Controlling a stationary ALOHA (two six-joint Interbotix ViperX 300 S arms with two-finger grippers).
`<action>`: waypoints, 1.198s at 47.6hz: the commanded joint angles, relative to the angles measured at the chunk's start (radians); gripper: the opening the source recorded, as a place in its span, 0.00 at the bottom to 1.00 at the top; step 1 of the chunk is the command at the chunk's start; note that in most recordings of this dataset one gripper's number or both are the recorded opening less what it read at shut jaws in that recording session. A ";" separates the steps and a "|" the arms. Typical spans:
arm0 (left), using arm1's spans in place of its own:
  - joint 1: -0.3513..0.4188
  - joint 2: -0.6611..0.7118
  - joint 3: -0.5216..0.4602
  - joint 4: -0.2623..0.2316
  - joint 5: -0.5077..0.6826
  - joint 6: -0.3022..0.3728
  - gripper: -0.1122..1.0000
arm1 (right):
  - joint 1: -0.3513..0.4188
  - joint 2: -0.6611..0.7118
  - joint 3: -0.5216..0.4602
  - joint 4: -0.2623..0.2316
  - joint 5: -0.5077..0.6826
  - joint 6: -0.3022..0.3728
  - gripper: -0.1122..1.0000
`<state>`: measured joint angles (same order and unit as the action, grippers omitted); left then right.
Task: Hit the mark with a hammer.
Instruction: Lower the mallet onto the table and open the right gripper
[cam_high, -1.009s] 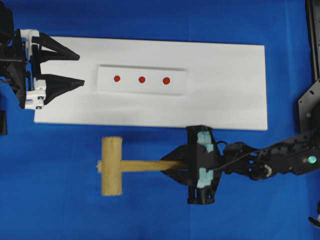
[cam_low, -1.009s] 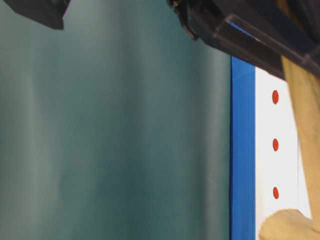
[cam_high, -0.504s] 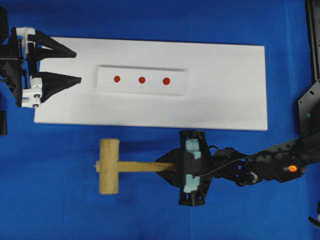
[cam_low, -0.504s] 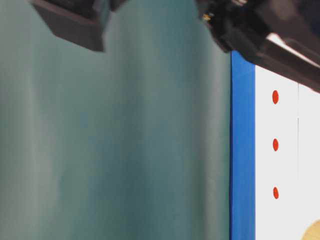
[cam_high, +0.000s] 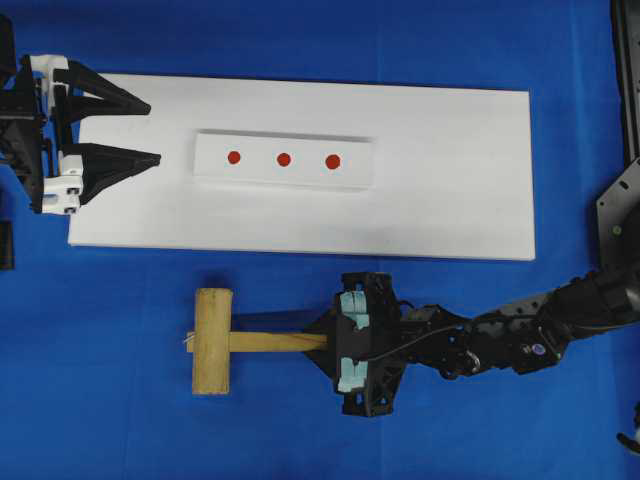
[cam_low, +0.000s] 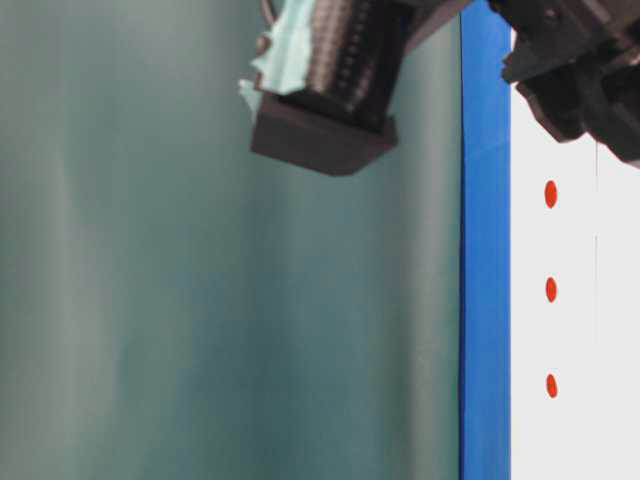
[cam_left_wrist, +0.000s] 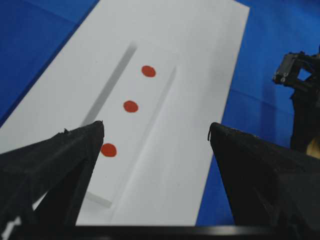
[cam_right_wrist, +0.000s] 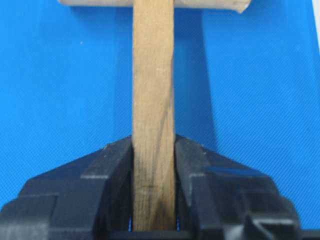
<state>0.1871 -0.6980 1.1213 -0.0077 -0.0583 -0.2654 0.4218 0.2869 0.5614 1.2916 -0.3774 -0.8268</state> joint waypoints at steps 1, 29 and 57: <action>0.008 -0.002 -0.011 0.002 -0.009 0.002 0.84 | -0.002 -0.012 -0.012 -0.003 0.000 -0.002 0.18; 0.012 -0.002 -0.009 0.002 -0.009 0.002 0.84 | -0.014 0.034 0.003 -0.005 0.015 -0.002 0.49; -0.002 -0.003 -0.009 0.000 0.002 -0.008 0.84 | -0.017 -0.264 0.087 -0.021 0.015 -0.087 0.83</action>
<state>0.1948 -0.6995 1.1229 -0.0092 -0.0537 -0.2715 0.4065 0.0982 0.6443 1.2732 -0.3590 -0.9020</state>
